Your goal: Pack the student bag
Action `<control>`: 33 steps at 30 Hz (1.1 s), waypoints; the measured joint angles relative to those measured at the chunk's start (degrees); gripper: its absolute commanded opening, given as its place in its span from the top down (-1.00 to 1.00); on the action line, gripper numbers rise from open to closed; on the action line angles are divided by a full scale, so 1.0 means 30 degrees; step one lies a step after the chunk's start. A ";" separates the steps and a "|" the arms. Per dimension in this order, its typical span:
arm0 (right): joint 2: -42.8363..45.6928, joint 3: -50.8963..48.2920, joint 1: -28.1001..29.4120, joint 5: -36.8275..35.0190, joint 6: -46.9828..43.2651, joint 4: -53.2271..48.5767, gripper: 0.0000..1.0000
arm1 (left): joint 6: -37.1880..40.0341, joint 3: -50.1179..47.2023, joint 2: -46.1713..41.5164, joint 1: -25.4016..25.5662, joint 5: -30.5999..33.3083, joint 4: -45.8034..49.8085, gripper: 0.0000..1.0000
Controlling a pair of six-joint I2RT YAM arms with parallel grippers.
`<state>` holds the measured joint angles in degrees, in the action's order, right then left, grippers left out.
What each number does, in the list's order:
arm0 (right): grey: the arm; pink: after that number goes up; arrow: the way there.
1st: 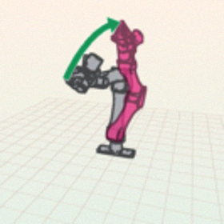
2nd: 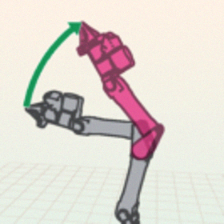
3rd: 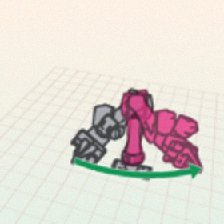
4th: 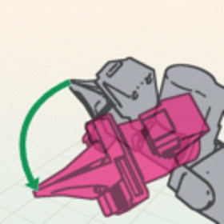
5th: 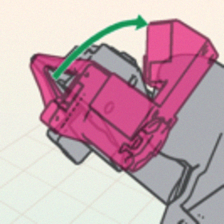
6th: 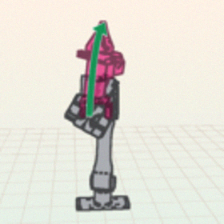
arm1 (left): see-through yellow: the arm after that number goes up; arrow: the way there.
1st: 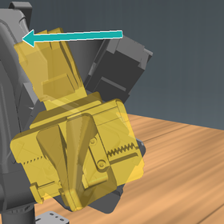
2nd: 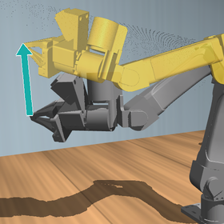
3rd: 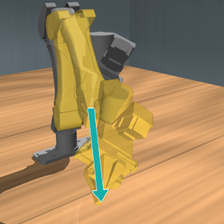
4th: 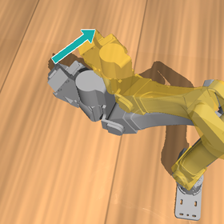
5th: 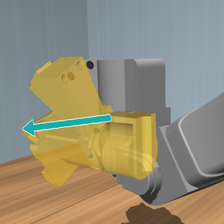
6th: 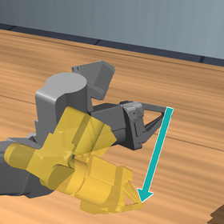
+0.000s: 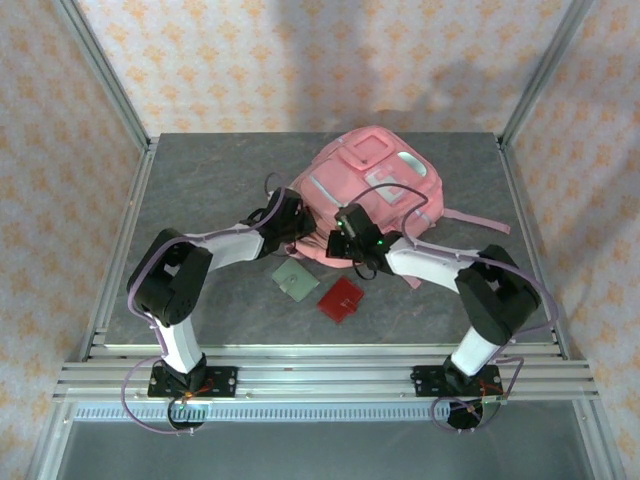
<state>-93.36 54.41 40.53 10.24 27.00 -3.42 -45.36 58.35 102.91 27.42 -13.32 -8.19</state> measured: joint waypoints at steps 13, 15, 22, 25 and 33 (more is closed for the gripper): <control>0.2419 -0.2521 -0.5705 -0.1916 -0.0736 -0.1209 1.00 | 0.1020 0.0328 -0.0007 -0.2084 0.0131 0.0481 1.00; 0.2244 -0.2324 -0.6885 -0.2288 -0.0816 -0.1268 1.00 | 0.1173 0.0430 -0.0007 -0.2259 0.0255 0.0663 1.00; 0.1719 -0.0772 -0.7868 -0.1311 -0.0882 -0.1086 0.68 | 0.1297 0.0656 -0.0007 -0.2266 0.0226 0.1064 1.00; 0.2382 -0.0882 -0.6812 -0.0277 -0.1180 -0.1027 0.30 | 0.1297 0.0663 -0.0007 -0.2266 0.0160 0.1100 1.00; 0.3417 -0.1333 -0.2557 0.1989 -0.1151 -0.0262 0.15 | 0.1290 0.0714 -0.0124 -0.2266 0.0073 0.1275 1.00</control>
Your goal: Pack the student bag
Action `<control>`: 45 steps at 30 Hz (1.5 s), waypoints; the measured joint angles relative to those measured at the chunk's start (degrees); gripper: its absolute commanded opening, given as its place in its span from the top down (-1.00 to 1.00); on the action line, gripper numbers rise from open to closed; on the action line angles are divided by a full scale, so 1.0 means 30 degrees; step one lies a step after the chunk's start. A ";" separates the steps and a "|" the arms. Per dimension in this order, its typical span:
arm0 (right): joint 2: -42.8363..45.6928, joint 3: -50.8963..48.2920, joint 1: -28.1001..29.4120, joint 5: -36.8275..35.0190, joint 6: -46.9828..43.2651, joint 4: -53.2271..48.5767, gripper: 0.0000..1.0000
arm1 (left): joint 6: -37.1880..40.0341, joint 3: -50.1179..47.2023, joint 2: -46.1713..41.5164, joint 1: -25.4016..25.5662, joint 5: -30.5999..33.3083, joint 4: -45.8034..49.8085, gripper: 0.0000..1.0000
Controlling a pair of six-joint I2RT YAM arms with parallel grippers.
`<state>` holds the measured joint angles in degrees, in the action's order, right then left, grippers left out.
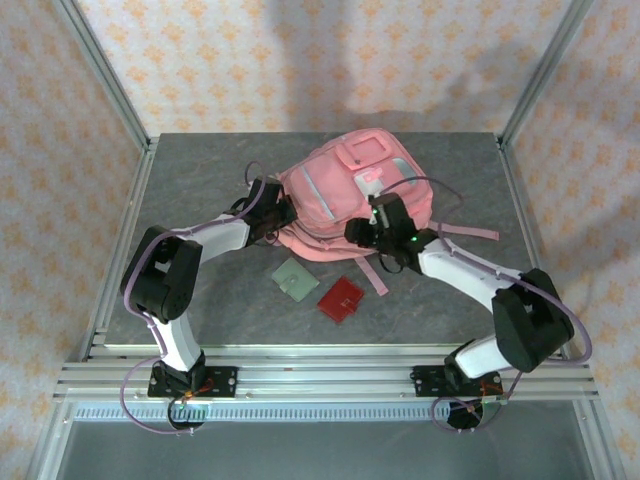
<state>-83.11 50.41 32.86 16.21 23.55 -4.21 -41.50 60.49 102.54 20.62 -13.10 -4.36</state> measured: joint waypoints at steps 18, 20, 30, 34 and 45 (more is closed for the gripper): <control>-0.4976 0.2652 0.2251 0.0393 0.0204 0.0131 0.32 | -0.0022 0.0219 -0.0007 0.0233 0.0015 0.0299 1.00; -0.5326 0.2936 0.2244 0.0401 0.0219 0.0102 0.38 | -0.0029 0.0248 -0.0007 0.0233 0.0015 0.0299 1.00; -0.5960 0.3242 0.2251 0.0372 0.0357 -0.0109 1.00 | -0.0080 0.0262 -0.0007 0.0255 0.0015 0.0306 1.00; -0.5705 0.3242 0.2295 -0.0153 0.0270 -0.0459 1.00 | -0.0073 0.0291 -0.0007 0.0255 0.0000 0.0393 1.00; -0.2725 0.1712 0.0503 -0.1967 -0.0240 -0.2980 1.00 | 0.0299 0.0291 -0.0007 -0.0058 -0.0481 0.0503 1.00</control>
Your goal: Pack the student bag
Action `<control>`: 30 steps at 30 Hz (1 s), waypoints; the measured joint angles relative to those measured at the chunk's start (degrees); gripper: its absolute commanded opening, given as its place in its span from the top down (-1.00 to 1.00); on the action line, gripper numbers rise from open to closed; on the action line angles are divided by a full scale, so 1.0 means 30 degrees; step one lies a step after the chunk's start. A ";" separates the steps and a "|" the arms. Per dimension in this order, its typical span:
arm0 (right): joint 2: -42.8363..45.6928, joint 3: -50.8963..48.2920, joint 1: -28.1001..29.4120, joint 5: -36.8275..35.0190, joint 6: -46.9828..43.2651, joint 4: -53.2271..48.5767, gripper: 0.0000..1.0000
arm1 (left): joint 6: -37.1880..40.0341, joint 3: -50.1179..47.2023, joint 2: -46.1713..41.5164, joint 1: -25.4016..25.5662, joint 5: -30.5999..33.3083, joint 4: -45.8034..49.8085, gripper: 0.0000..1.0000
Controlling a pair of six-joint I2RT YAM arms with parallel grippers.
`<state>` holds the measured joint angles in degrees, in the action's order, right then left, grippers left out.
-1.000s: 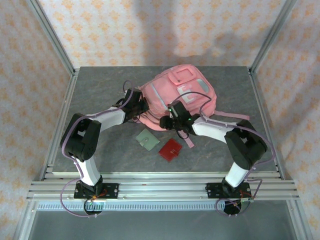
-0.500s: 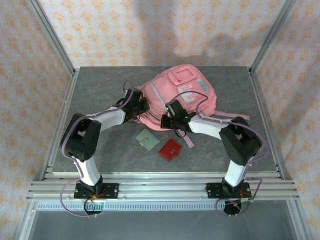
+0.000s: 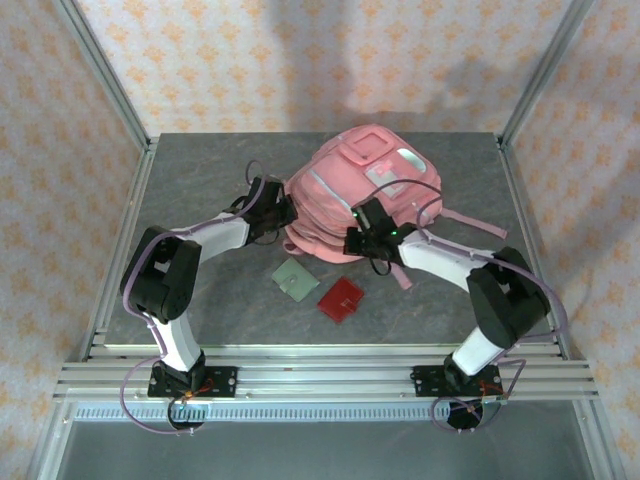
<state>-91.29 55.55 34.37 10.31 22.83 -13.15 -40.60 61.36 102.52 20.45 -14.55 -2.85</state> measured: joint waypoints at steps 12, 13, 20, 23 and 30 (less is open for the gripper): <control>-0.0736 0.1865 0.1953 -0.0007 -0.0066 -0.0270 1.00 | -0.0007 0.0233 0.0605 0.1741 -0.0087 -0.0226 1.00; -0.1144 0.2419 0.2215 -0.0007 -0.0058 -0.0350 1.00 | -0.0022 0.0248 0.0801 0.1909 0.0007 -0.0248 1.00; -0.2193 0.3337 0.2492 -0.0692 -0.0051 -0.1064 1.00 | -0.0109 0.0248 0.1042 0.1865 0.0590 -0.0197 1.00; -0.1931 0.2914 0.2302 -0.1122 -0.0051 -0.1071 1.00 | -0.0058 0.0248 0.1049 0.1778 0.0874 -0.0080 1.00; 0.0357 0.0160 -0.0219 -0.1239 0.0022 -0.0984 1.00 | 0.0087 0.0794 0.2084 0.1486 0.0991 0.0095 1.00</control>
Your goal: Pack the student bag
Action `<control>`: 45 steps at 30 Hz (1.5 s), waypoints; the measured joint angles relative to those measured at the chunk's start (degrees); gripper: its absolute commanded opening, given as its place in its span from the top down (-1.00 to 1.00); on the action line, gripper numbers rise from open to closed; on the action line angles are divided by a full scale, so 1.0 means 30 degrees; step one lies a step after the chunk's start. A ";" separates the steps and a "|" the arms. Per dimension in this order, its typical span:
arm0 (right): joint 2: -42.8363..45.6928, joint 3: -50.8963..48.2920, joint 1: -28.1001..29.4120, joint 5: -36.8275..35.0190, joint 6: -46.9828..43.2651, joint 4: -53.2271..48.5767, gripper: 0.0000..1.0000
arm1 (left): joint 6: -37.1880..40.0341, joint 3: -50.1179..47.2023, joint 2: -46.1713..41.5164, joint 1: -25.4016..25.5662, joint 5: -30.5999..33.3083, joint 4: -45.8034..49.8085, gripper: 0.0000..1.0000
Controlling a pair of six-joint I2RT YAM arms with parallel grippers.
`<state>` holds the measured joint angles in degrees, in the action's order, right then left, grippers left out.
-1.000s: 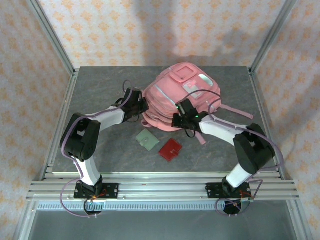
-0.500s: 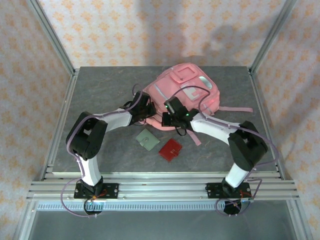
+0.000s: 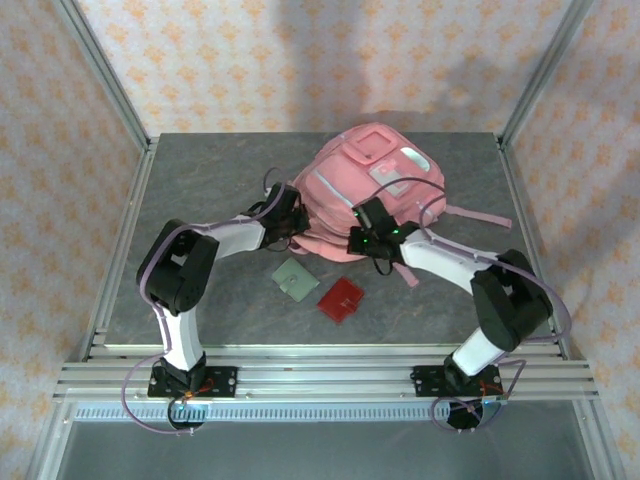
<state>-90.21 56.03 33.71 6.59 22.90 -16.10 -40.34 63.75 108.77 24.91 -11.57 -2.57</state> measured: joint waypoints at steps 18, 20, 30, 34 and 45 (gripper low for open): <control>0.0765 0.0291 -0.1953 -0.1100 -0.0532 -0.0219 1.00 | 0.0474 0.1035 0.0386 0.0372 0.1217 0.0867 0.79; 0.0685 0.0430 -0.2222 -0.1384 -0.0736 -0.0357 1.00 | 0.0503 0.1217 0.0612 0.0415 0.1508 0.1064 0.88; -0.0743 0.1763 -0.4889 -0.3417 -0.0940 -0.0168 1.00 | 0.1341 0.3096 0.2004 0.0335 0.2623 0.2193 1.00; -0.1064 0.2288 -0.5195 -0.3592 -0.0947 0.0168 1.00 | 0.1617 0.3628 0.2339 0.0146 0.2769 0.2448 1.00; -0.3432 0.4131 -0.5144 -0.4248 -0.0962 0.0189 1.00 | 0.2142 0.4240 0.2601 -0.0408 0.2892 0.2732 1.00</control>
<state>-100.51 68.42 18.28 -6.15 20.01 -15.53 -33.91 76.47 116.57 23.68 -2.90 5.63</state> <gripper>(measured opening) 0.044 0.044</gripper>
